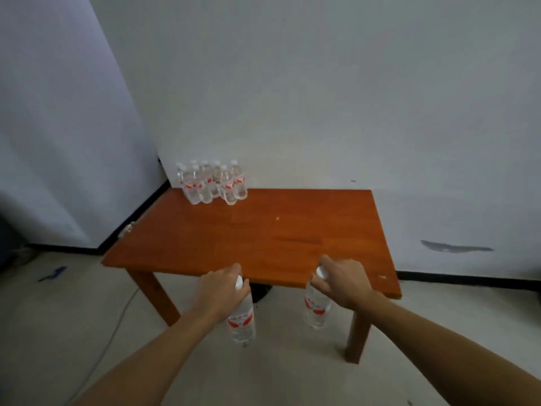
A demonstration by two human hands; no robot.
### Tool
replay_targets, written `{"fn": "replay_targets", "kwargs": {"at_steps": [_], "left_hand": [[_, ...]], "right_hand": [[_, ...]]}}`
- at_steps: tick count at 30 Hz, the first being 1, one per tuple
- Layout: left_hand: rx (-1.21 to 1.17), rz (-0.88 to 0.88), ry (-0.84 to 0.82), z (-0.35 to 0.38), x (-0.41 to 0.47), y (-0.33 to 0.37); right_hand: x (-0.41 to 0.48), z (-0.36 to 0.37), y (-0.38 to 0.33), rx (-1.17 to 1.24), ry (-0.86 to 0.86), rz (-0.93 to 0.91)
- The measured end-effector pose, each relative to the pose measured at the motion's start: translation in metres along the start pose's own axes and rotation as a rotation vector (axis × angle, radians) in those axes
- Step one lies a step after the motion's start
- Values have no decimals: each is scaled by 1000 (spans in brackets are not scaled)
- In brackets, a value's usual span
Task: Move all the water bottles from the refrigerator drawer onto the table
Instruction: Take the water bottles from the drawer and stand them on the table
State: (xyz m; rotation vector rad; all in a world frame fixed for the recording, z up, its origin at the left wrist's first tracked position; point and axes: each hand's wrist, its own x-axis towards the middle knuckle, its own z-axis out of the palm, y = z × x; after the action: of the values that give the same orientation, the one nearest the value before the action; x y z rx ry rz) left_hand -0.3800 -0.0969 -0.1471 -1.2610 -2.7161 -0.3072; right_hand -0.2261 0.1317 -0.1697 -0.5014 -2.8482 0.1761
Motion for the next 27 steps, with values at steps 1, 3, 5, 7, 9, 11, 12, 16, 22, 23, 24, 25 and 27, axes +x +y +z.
{"fn": "replay_targets", "kwargs": {"at_steps": [1,3,5,7,9,11,12,16,22,23,24,25,27], "left_hand": [[15,-29,-2,-1,13,-11],[30,-86,12,0,38,-32],[38,-151,23,1,61,-55],[32,-195,32,4,82,-76],[11,-220,36,7,105,-97],[-15,-235,25,14,131,-121],[-23,-237,15,18,143,-134],[-25,-181,-9,37,197,-189],[-90,-69,-44,47,285,-271],[-101,-44,-49,47,301,-282],[-114,-20,-56,47,318,-294],[-130,-1,-52,48,334,-304],[-166,25,-56,51,362,-321]], "right_hand": [[24,6,-2,-13,-5,-29],[71,17,-4,-12,-26,-76],[111,25,-9,4,-42,-106],[146,32,-16,14,-46,-125],[178,40,-23,26,-50,-124],[209,49,-29,33,-60,-112],[223,54,-32,28,-56,-109],[284,85,-47,-1,-48,-73],[376,121,-76,32,-95,101],[389,126,-80,47,-88,139],[403,131,-84,66,-75,177],[414,134,-87,87,-62,207],[435,138,-91,114,-41,256]]}}
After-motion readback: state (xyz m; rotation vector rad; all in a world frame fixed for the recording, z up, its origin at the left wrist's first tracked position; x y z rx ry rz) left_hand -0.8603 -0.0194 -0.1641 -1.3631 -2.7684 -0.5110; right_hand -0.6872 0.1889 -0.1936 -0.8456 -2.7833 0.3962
